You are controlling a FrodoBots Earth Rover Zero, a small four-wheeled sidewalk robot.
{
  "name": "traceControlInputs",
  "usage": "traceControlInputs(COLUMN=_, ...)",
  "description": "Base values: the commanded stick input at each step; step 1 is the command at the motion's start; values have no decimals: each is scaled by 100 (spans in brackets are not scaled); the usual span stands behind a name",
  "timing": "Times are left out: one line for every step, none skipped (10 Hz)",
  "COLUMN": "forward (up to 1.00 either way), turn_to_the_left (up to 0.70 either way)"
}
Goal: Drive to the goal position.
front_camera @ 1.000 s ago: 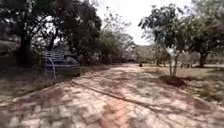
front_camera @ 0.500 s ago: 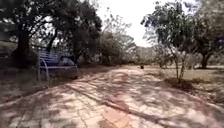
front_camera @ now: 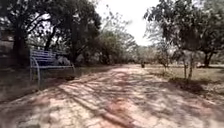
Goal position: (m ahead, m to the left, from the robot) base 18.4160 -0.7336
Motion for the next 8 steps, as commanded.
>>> traceControlInputs(forward=70, turn_to_the_left=0)
traceControlInputs(forward=70, turn_to_the_left=0)
traceControlInputs(forward=70, turn_to_the_left=0)
traceControlInputs(forward=70, turn_to_the_left=-15)
traceControlInputs(forward=70, turn_to_the_left=-32)
traceControlInputs(forward=70, turn_to_the_left=0)
traceControlInputs(forward=70, turn_to_the_left=0)
traceControlInputs(forward=70, turn_to_the_left=0)
